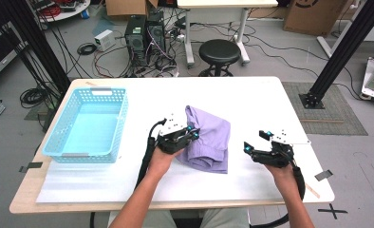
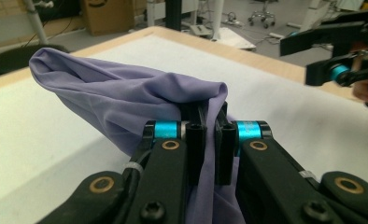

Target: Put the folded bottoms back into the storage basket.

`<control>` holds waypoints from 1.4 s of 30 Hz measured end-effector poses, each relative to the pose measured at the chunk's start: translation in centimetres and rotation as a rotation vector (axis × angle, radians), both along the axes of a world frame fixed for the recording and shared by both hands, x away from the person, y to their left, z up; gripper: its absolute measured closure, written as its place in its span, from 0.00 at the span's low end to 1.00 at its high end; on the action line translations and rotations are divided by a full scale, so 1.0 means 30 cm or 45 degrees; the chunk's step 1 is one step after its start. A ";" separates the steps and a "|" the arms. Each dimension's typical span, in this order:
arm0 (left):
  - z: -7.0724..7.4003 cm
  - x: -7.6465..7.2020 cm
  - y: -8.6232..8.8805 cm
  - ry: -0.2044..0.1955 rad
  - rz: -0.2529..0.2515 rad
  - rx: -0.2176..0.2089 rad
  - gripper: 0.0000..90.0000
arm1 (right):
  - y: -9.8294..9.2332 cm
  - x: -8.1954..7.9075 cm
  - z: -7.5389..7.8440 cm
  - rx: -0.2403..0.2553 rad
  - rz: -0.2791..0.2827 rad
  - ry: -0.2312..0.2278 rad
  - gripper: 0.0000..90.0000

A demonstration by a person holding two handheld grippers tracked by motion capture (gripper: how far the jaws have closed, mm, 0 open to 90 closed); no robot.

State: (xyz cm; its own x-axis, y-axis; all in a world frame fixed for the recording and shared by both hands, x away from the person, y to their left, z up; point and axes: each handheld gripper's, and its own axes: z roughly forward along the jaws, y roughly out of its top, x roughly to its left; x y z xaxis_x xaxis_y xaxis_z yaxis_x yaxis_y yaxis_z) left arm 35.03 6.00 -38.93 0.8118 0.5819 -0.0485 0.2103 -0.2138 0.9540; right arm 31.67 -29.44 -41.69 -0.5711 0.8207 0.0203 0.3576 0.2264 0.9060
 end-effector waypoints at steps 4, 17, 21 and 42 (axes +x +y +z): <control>0.057 0.000 0.017 -0.027 -0.019 -0.010 0.96 | -0.003 -0.001 0.001 0.003 -0.004 -0.002 0.24; 0.243 0.003 0.171 -0.147 0.014 -0.051 0.96 | -0.002 0.000 0.003 0.011 -0.004 0.000 0.24; 0.301 0.006 0.229 -0.182 0.039 -0.076 0.96 | 0.002 0.002 0.004 0.009 -0.001 -0.007 0.24; 0.504 -0.007 0.597 -0.294 0.158 -0.144 0.96 | 0.010 0.003 0.003 0.007 0.002 0.000 0.24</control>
